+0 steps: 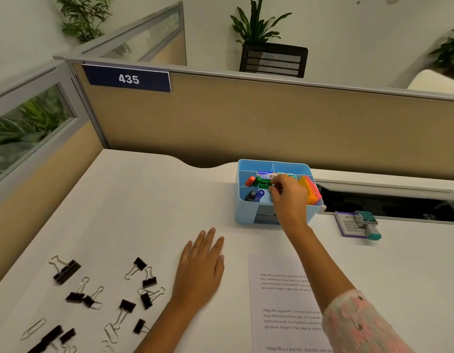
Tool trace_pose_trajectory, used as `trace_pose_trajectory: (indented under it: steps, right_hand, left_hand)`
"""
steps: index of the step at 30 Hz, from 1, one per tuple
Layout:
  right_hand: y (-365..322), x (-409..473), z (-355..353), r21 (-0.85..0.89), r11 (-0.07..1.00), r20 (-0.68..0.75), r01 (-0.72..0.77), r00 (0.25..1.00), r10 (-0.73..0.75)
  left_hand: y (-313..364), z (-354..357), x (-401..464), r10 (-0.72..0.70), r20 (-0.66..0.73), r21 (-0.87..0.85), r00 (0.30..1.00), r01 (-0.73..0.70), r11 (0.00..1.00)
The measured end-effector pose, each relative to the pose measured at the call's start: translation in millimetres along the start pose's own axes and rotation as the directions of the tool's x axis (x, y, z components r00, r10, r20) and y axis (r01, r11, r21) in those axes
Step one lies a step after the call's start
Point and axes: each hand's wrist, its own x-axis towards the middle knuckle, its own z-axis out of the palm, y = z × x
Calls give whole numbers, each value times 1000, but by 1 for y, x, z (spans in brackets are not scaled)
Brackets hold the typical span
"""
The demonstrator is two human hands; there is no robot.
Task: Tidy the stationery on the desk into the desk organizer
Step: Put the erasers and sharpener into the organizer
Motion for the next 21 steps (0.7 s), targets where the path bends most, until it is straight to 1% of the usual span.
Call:
trace_pose_trajectory:
  steps: [7, 9, 10, 11, 12, 13, 14, 15, 16, 17, 18, 19, 20, 21]
  right_hand:
    - [-3, -6, -2, 41, 999, -66, -6, 998, 9]
    - [-4, -13, -9, 147, 989, -156, 1, 988, 22]
    - [-4, -19, -14, 226, 974, -209, -8, 976, 56]
    - [-3, -27, -18, 316, 948, -249, -40, 961, 123]
    - [-1, -36, -20, 418, 902, -265, -104, 936, 230]
    - [2, -46, -21, 527, 826, -240, -199, 898, 369]
    - [5, -54, -19, 630, 709, -166, -315, 838, 519]
    - [8, -62, -16, 720, 544, -35, -431, 760, 649]
    - [9, -69, -11, 781, 333, 142, -528, 670, 729]
    - [9, -75, -7, 805, 96, 333, -586, 580, 743]
    - [8, -80, -3, 793, -118, 489, -598, 508, 709]
    - [7, -84, 1, 766, -268, 587, -584, 466, 662]
    - [5, -86, 5, 744, -351, 639, -569, 449, 625]
    - [2, -86, 7, 731, -393, 664, -558, 450, 597]
  left_hand:
    - [0, -1, 0, 0, 0, -18, 1000, 0, 1000]
    - [0, -1, 0, 1, -2, -18, 1000, -1, 1000]
    - [0, -1, 0, 1, -4, -20, 1000, -1, 1000]
    - [0, -1, -1, 1, -5, -22, 1000, -1, 1000]
    - [1, -1, -1, 2, -5, -24, 1000, -2, 1000]
    - [0, -1, 0, 1, -3, -22, 1000, -1, 1000]
    - [0, 0, 0, 0, -3, -19, 1000, 0, 1000]
    - [0, 0, -1, -1, -7, -18, 1000, 1, 1000]
    - [0, 0, -1, -1, -13, -18, 1000, 1, 1000]
    - [0, -1, -1, -1, -16, -17, 1000, 0, 1000]
    - [0, -1, -1, -2, -14, -18, 1000, 1, 1000]
    - [1, -1, 0, -3, -10, -19, 1000, 3, 1000]
    - [1, 0, 0, -4, -9, -21, 1000, 4, 1000]
    - [1, 0, 0, -4, -10, -24, 1000, 3, 1000]
